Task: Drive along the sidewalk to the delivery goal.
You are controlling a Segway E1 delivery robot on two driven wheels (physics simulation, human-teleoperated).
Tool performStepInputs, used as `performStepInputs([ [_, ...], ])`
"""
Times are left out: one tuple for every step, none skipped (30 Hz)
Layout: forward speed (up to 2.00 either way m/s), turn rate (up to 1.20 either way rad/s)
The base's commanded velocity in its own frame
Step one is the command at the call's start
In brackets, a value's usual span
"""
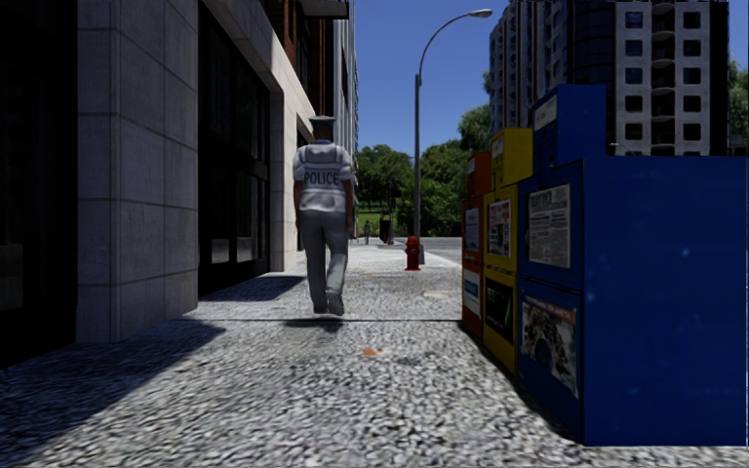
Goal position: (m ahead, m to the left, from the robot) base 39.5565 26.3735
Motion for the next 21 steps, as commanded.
performStepInputs([
  [0.93, 0.60],
  [0.93, 0.48],
  [0.93, 0.00],
  [0.93, 0.00],
  [0.93, 0.00],
  [0.93, 0.00],
  [0.93, 0.00],
  [0.93, 0.00],
  [0.93, 0.00],
  [0.93, 0.00],
  [0.93, 0.00],
  [0.93, 0.00],
  [0.93, 0.00],
  [0.93, 0.00],
  [0.93, 0.00],
  [0.93, 0.00],
  [0.93, 0.00],
  [0.93, 0.00],
  [0.93, 0.00],
  [0.93, 0.00],
  [0.93, 0.00],
])
